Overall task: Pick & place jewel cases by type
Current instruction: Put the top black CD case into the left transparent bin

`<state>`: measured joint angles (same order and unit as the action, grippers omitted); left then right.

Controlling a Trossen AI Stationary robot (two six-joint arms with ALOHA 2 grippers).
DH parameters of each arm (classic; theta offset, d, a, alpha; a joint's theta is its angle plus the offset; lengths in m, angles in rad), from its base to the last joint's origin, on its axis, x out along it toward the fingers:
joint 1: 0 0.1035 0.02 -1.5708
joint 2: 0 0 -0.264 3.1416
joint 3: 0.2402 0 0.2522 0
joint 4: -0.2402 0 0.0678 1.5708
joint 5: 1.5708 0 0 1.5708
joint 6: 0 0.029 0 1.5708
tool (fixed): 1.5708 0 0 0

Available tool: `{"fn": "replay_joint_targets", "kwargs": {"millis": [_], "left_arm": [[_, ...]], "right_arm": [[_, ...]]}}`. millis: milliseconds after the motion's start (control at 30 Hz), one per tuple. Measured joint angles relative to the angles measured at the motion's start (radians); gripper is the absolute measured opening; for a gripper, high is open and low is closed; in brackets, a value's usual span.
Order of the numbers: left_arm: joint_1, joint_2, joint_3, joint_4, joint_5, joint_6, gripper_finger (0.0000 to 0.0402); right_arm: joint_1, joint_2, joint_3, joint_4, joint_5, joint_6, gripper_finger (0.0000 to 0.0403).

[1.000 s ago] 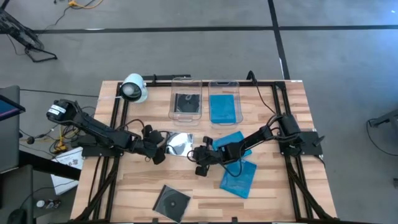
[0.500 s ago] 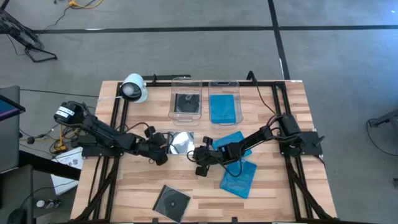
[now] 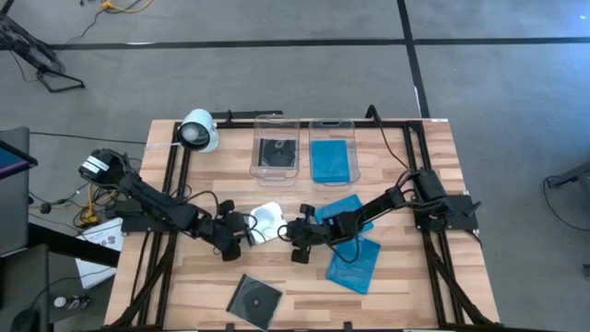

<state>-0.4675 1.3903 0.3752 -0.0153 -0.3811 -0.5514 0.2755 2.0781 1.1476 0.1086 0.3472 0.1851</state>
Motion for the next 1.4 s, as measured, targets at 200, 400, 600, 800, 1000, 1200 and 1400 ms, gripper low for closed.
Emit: {"fn": "replay_joint_targets", "kwargs": {"millis": [200,400,600,800,1000,1200,1400], "left_arm": [[-0.051,0.0,0.0,-0.005,0.008,-0.024,0.0149],[-0.062,0.002,-0.004,0.014,-0.006,-0.029,0.0149],[-0.067,-0.039,-0.006,0.021,-0.005,-0.028,0.0148],[-0.085,-0.161,-0.009,0.003,-0.025,-0.031,0.0149],[-0.121,-0.279,-0.007,-0.019,-0.048,-0.051,0.0149],[-0.126,-0.33,-0.006,-0.275,-0.091,-0.426,0.0148],[-0.126,-0.296,-0.006,-0.372,-0.036,-0.703,0.0148]], "right_arm": [[0.027,0.001,-0.002,-0.019,-0.011,-0.061,0.0095],[0.03,0.001,-0.002,-0.021,-0.057,-0.062,0.0095],[0.022,0.001,-0.002,-0.011,-0.11,-0.063,0.0095],[0.024,0.001,0.0,-0.014,-0.113,-0.088,0.0095],[0.023,0.001,-0.001,-0.012,-0.111,-0.092,0.0095],[0.015,0.001,-0.001,0.0,-0.006,-0.112,0.0095],[-0.025,0.001,-0.001,0.005,0.026,-0.068,0.0095]]}}
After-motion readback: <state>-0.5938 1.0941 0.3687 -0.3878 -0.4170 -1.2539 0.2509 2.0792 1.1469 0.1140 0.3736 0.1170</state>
